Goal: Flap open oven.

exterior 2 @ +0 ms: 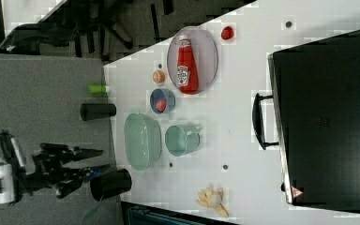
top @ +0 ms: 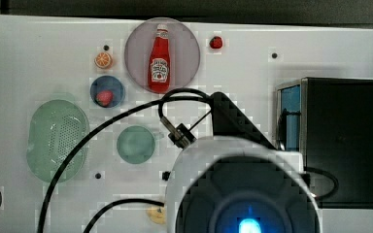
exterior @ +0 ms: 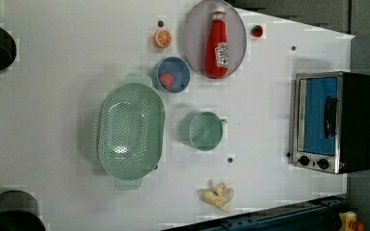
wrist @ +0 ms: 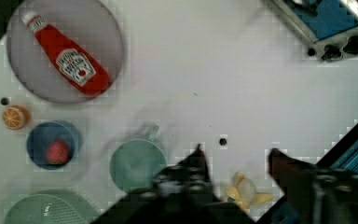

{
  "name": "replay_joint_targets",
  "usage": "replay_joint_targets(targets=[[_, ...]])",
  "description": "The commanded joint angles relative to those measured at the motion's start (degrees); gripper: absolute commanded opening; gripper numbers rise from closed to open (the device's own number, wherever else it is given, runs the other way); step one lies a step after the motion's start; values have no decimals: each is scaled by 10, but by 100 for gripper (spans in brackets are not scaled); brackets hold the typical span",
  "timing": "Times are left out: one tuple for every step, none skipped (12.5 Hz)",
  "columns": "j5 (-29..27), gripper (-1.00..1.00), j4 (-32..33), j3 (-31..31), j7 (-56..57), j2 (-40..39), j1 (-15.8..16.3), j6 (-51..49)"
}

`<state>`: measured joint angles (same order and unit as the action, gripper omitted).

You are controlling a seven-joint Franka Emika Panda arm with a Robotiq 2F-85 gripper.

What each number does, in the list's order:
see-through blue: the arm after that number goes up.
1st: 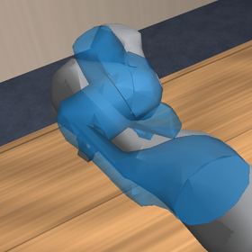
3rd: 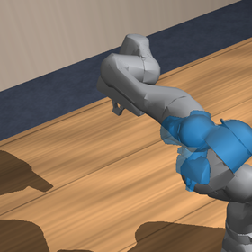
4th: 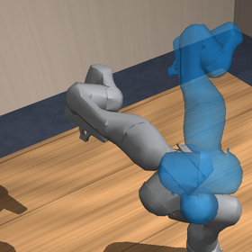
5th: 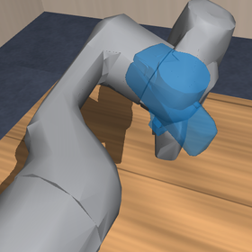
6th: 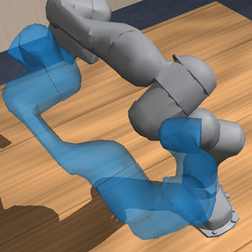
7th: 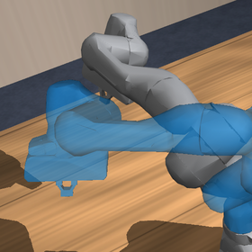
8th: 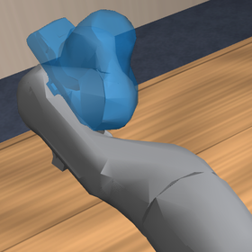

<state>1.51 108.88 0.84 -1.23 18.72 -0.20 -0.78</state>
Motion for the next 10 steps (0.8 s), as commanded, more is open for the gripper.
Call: replay_joint_targets(targets=[[0, -56, 17, 9, 25, -9, -9, -4], [0, -65, 25, 13, 27, -11, -9, -4], [1, -65, 33, 18, 35, -14, -10, -3], [1, -65, 43, 24, 54, -17, -11, 1], [2, -65, 53, 32, 82, -22, -12, 9], [3, -65, 65, 41, 120, -27, -13, 23], [5, -65, 78, 50, 164, -31, -14, 43], [9, -65, 92, 60, 207, -35, -15, 67], [17, -65, 107, 71, 250, -39, -17, 93], [30, -65, 122, 82, 292, -44, -20, 122]])
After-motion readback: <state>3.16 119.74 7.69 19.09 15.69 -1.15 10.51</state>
